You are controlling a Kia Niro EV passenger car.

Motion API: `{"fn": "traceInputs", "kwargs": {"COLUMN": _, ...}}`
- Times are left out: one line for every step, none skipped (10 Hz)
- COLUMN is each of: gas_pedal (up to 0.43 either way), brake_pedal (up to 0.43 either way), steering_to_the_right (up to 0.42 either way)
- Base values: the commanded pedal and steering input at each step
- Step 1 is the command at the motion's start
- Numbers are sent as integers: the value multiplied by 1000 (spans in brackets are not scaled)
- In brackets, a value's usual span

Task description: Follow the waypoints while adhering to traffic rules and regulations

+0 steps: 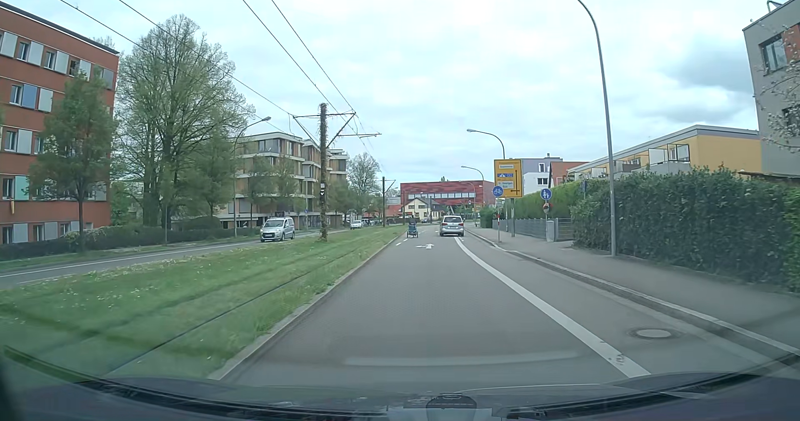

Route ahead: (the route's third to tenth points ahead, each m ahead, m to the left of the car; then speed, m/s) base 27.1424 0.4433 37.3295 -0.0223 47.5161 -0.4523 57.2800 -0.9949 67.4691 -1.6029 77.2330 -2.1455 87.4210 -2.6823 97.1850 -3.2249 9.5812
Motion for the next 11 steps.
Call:
{"fn": "traceInputs", "kwargs": {"gas_pedal": 157, "brake_pedal": 0, "steering_to_the_right": -2}}
{"fn": "traceInputs", "kwargs": {"gas_pedal": 157, "brake_pedal": 0, "steering_to_the_right": 0}}
{"fn": "traceInputs", "kwargs": {"gas_pedal": 157, "brake_pedal": 0, "steering_to_the_right": 1}}
{"fn": "traceInputs", "kwargs": {"gas_pedal": 150, "brake_pedal": 0, "steering_to_the_right": 1}}
{"fn": "traceInputs", "kwargs": {"gas_pedal": 150, "brake_pedal": 0, "steering_to_the_right": 1}}
{"fn": "traceInputs", "kwargs": {"gas_pedal": 150, "brake_pedal": 0, "steering_to_the_right": 1}}
{"fn": "traceInputs", "kwargs": {"gas_pedal": 138, "brake_pedal": 0, "steering_to_the_right": 1}}
{"fn": "traceInputs", "kwargs": {"gas_pedal": 138, "brake_pedal": 0, "steering_to_the_right": 1}}
{"fn": "traceInputs", "kwargs": {"gas_pedal": 130, "brake_pedal": 0, "steering_to_the_right": 1}}
{"fn": "traceInputs", "kwargs": {"gas_pedal": 118, "brake_pedal": 0, "steering_to_the_right": 1}}
{"fn": "traceInputs", "kwargs": {"gas_pedal": 98, "brake_pedal": 0, "steering_to_the_right": 2}}
